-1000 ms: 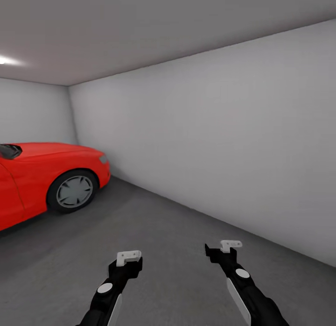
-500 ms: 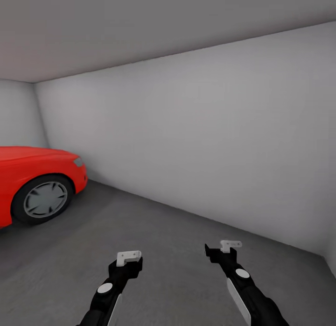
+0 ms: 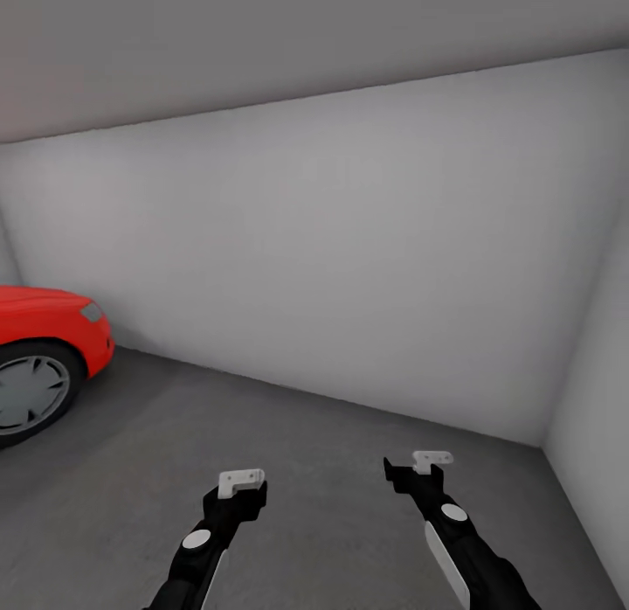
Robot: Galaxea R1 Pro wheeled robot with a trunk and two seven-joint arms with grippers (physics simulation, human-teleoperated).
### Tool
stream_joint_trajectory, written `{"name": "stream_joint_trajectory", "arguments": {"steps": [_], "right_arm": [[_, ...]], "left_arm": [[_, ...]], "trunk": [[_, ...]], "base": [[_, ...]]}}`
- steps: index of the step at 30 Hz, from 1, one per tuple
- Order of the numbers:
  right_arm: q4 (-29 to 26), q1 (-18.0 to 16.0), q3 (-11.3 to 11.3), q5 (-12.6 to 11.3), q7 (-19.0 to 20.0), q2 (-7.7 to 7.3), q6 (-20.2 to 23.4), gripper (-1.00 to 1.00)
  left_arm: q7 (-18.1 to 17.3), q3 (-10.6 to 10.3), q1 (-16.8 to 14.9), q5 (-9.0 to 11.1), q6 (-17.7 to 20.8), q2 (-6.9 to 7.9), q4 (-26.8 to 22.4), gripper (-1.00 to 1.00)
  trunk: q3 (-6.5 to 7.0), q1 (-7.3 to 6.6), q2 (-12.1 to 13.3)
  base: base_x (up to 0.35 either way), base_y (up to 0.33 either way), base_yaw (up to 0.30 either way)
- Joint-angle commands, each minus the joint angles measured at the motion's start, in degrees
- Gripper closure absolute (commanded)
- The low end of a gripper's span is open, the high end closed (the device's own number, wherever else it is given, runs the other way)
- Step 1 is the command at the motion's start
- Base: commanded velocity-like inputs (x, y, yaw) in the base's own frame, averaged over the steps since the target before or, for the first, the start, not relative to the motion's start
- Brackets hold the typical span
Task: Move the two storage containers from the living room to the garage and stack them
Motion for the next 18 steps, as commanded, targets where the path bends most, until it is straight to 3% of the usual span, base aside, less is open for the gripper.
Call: {"name": "stream_joint_trajectory", "arguments": {"steps": [1, 18], "right_arm": [[-0.1, 0.0, 0.4, -0.6, -0.4, -0.08, 0.2, -1.0], [0.0, 0.0, 0.4, -0.6, -0.4, -0.08, 0.2, -1.0]], "left_arm": [[0.3, -0.1, 0.0, -0.2, 0.3, 0.0, -0.1, -1.0], [0.3, -0.1, 0.0, -0.2, 0.3, 0.0, 0.0, -1.0]], "trunk": [[-0.03, 0.02, 0.0], [-0.03, 0.02, 0.0]], "base": [[0.0, 0.0, -0.3], [0.0, 0.0, -0.3]]}}
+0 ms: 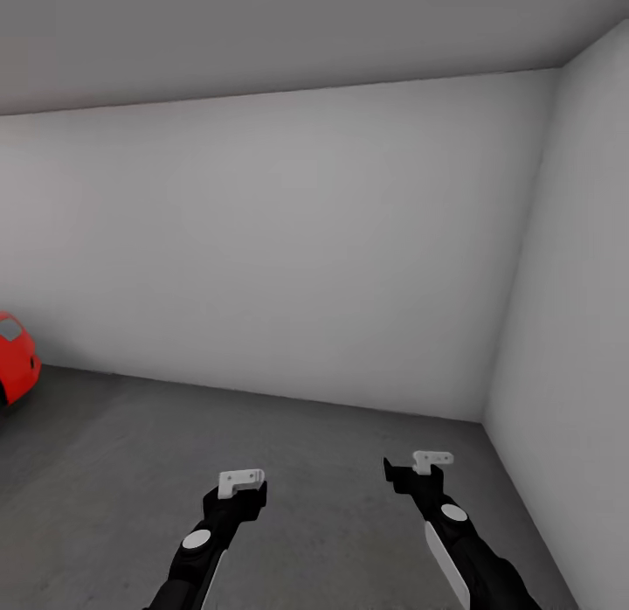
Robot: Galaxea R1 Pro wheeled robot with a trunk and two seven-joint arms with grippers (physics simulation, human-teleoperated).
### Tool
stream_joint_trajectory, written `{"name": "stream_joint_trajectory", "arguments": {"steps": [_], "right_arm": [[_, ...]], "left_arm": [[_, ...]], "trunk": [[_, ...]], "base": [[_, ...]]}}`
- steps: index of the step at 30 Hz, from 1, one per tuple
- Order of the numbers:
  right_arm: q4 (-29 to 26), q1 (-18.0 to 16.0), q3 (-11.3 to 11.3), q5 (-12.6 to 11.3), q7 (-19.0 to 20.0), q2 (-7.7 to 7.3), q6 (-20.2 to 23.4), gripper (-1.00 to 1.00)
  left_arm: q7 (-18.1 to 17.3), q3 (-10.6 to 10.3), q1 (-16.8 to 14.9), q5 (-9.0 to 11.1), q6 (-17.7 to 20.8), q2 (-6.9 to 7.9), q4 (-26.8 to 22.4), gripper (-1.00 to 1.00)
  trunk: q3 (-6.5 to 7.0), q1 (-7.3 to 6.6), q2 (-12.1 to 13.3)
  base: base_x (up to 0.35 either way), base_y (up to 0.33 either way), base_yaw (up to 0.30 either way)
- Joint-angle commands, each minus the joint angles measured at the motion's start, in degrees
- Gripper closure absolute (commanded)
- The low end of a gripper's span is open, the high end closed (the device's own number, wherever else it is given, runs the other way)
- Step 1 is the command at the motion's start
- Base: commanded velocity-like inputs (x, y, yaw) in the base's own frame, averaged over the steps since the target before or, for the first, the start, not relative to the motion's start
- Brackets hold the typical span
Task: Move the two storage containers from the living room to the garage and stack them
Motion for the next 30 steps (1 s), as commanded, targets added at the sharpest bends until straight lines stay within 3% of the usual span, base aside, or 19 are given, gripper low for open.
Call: {"name": "stream_joint_trajectory", "arguments": {"steps": [1, 30], "right_arm": [[-0.1, 0.0, 0.4, -0.6, -0.4, -0.08, 0.2, -1.0], [-0.1, 0.0, 0.3, -0.6, -0.4, -0.08, 0.2, -1.0]], "left_arm": [[0.3, -0.1, 0.0, -0.2, 0.3, 0.0, -0.1, -1.0], [0.2, -0.1, 0.0, -0.1, 0.3, 0.0, -0.1, -1.0]], "trunk": [[-0.03, 0.02, 0.0], [-0.03, 0.02, 0.0]], "base": [[0.0, 0.0, -0.3], [0.0, 0.0, -0.3]]}}
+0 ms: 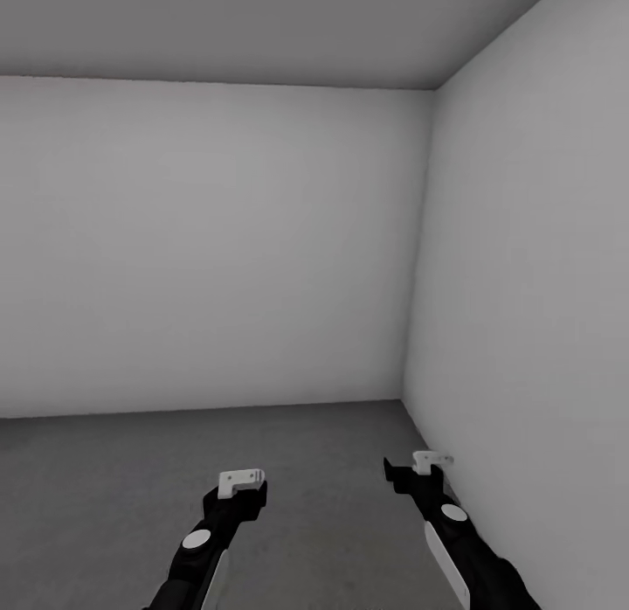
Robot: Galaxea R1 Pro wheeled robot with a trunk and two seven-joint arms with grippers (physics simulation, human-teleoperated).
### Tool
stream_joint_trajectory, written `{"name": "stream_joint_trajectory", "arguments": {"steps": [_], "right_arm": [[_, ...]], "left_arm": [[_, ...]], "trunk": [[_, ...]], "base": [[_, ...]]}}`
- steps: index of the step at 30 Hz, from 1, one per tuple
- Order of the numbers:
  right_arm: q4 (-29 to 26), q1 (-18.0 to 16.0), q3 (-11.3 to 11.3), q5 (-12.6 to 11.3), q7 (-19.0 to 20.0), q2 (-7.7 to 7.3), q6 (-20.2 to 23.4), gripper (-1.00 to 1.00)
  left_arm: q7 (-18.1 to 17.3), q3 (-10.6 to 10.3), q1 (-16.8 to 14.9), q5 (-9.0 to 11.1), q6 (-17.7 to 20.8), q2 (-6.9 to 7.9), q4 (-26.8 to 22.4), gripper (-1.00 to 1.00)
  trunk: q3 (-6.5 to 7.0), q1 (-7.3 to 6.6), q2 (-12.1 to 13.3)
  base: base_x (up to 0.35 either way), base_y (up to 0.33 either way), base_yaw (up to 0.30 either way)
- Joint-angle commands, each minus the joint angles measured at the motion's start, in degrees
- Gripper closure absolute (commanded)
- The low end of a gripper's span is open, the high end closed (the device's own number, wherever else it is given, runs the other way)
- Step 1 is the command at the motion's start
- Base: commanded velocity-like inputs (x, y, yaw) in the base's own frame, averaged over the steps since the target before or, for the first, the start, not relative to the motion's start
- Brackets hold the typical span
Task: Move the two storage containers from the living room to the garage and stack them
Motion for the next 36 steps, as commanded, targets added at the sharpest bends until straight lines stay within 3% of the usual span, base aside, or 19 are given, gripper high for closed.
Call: {"name": "stream_joint_trajectory", "arguments": {"steps": [1, 8, 16, 36], "right_arm": [[-0.1, 0.0, 0.4, -0.6, -0.4, -0.08, 0.2, -1.0], [-0.1, 0.0, 0.4, -0.6, -0.4, -0.08, 0.2, -1.0], [-0.1, 0.0, 0.4, -0.6, -0.4, -0.08, 0.2, -1.0], [-0.1, 0.0, 0.4, -0.6, -0.4, -0.07, 0.2, -1.0]], "left_arm": [[0.3, -0.1, 0.0, -0.2, 0.3, 0.0, -0.1, -1.0], [0.3, -0.1, 0.0, -0.2, 0.3, 0.0, -0.1, -1.0], [0.3, -0.1, 0.0, -0.2, 0.4, 0.0, -0.1, -1.0], [0.3, -0.2, 0.0, -0.2, 0.6, 0.0, -0.1, -1.0]], "trunk": [[-0.03, 0.02, 0.0], [-0.03, 0.02, 0.0], [-0.03, 0.02, 0.0], [-0.03, 0.02, 0.0]], "base": [[0.0, 0.0, -0.3], [0.0, 0.0, -0.288], [-0.024, -0.009, -0.057], [-0.27, -0.15, 0.0]]}}
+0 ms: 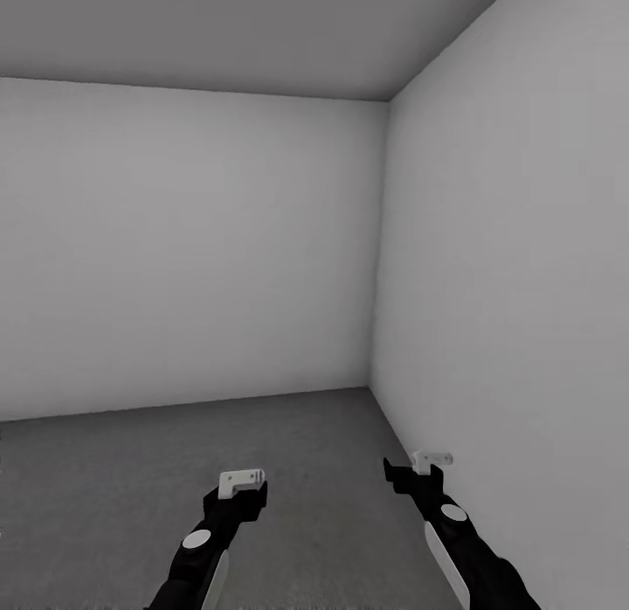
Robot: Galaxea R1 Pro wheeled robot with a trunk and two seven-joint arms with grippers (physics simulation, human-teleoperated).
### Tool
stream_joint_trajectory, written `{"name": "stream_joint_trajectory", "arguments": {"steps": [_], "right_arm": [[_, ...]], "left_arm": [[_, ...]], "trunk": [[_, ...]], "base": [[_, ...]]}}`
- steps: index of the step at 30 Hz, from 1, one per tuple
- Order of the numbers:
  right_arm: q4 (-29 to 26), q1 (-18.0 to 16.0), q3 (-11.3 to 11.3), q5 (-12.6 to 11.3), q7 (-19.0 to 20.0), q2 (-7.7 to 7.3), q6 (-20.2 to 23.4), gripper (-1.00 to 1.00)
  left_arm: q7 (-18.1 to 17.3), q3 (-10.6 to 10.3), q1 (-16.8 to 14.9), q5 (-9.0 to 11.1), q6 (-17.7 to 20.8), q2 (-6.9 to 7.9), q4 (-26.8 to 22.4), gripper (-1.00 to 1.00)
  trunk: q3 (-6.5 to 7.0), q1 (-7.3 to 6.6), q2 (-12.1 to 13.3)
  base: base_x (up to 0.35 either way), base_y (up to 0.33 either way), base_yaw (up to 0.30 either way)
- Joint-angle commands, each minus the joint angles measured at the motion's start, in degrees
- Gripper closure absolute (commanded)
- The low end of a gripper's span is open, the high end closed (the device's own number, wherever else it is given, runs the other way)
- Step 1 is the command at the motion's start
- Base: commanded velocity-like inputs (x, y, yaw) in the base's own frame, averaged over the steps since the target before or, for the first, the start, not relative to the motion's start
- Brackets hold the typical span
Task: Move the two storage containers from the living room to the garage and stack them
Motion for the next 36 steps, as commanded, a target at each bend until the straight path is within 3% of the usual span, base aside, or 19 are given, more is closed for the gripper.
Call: {"name": "stream_joint_trajectory", "arguments": {"steps": [1, 16, 36], "right_arm": [[-0.1, 0.0, 0.3, -0.6, -0.4, -0.1, 0.2, -1.0], [-0.1, 0.0, 0.3, -0.6, -0.4, -0.11, 0.2, -1.0], [0.0, 0.0, 0.3, -0.6, -0.4, -0.11, 0.0, -1.0]], "left_arm": [[0.3, -0.1, 0.0, -0.2, 0.3, 0.0, -0.1, -1.0], [0.3, -0.1, 0.0, -0.2, 0.3, 0.0, -0.1, -1.0], [0.2, -0.1, 0.0, -0.2, 0.2, 0.0, -0.1, -1.0]], "trunk": [[-0.03, -0.01, -0.1], [-0.03, -0.01, -0.1], [-0.03, -0.01, -0.1]], "base": [[-0.305, -0.153, 0.0], [-0.293, -0.128, 0.0], [-0.013, -0.003, 0.0]]}}
